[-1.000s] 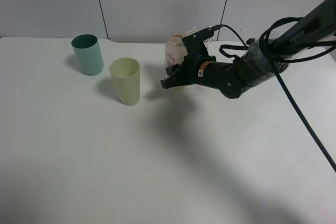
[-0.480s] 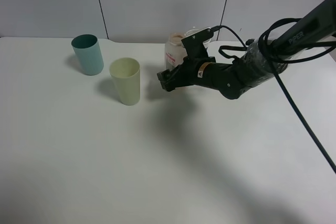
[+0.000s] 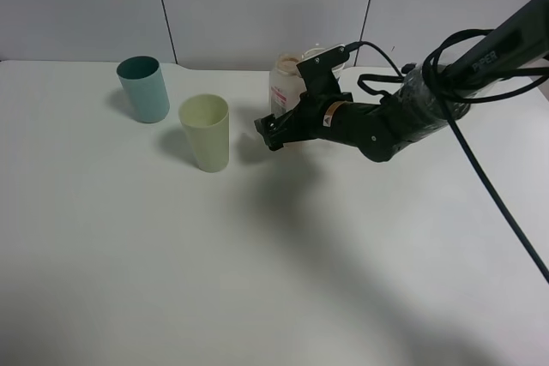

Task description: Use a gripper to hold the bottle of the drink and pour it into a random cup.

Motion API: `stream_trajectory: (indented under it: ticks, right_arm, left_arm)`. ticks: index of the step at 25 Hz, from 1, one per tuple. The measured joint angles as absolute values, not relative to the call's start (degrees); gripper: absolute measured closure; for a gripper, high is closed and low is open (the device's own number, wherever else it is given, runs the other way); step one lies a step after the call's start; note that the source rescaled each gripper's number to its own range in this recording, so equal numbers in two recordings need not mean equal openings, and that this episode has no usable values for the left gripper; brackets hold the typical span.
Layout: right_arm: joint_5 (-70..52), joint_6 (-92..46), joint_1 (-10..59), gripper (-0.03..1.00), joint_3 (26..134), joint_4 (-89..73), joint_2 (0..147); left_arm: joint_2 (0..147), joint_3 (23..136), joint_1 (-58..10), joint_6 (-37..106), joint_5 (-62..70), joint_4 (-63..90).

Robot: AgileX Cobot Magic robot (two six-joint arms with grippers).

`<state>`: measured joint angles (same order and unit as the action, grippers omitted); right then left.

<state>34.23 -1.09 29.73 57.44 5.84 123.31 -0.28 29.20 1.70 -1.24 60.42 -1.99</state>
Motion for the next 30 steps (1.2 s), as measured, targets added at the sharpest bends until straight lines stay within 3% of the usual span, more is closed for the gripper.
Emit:
stream_trajectory:
  ticks: [15,30]
  right_arm:
    - [29.6,-1.5,29.7,-0.03,57.3,5.8,106.9]
    - [20.8,-13.5,29.9,-0.03,57.3,0.8,87.0]
  left_arm:
    - [-0.3,29.2,1.7,-1.2,60.4,-2.0]
    - [-0.3,29.2,1.7,-1.2,60.4,-2.0]
